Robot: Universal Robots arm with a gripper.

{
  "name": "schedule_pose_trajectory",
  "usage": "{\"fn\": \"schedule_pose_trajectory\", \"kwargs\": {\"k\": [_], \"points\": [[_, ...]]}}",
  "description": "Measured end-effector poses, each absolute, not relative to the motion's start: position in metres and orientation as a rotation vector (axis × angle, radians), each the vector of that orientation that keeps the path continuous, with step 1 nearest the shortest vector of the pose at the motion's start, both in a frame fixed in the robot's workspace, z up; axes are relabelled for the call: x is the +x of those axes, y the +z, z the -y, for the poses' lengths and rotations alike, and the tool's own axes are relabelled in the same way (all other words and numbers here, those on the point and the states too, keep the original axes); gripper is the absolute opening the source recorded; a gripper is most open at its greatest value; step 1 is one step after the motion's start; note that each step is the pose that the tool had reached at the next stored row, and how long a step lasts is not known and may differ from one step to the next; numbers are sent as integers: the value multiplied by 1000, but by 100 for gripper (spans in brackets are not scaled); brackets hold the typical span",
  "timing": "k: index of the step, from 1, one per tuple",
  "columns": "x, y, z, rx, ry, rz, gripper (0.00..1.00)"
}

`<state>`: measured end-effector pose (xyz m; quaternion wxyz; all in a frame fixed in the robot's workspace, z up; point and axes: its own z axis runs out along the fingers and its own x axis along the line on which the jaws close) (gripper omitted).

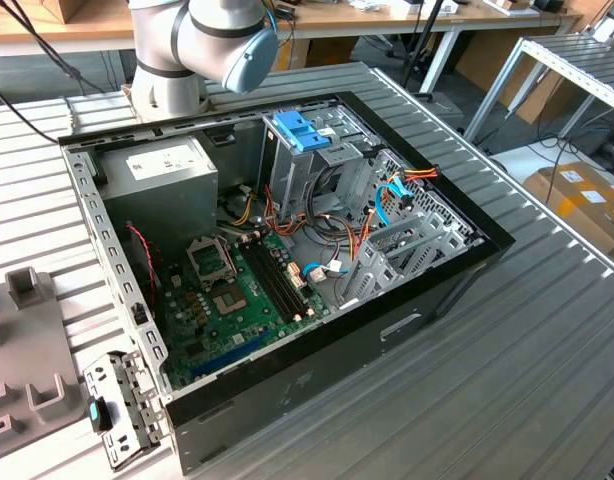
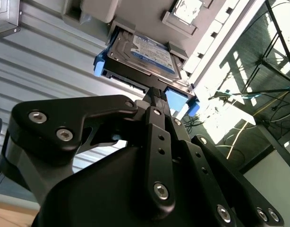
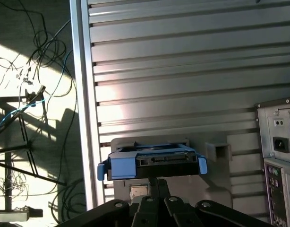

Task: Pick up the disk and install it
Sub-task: 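Reach for the disk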

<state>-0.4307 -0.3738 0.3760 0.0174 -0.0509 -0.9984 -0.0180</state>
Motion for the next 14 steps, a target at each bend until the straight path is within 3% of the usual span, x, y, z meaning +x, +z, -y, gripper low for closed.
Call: {"fn": "schedule_pose_trajectory", "kwargs": {"k": [14], "points": [[-436, 366, 372, -156, -53, 3102, 11]]}}
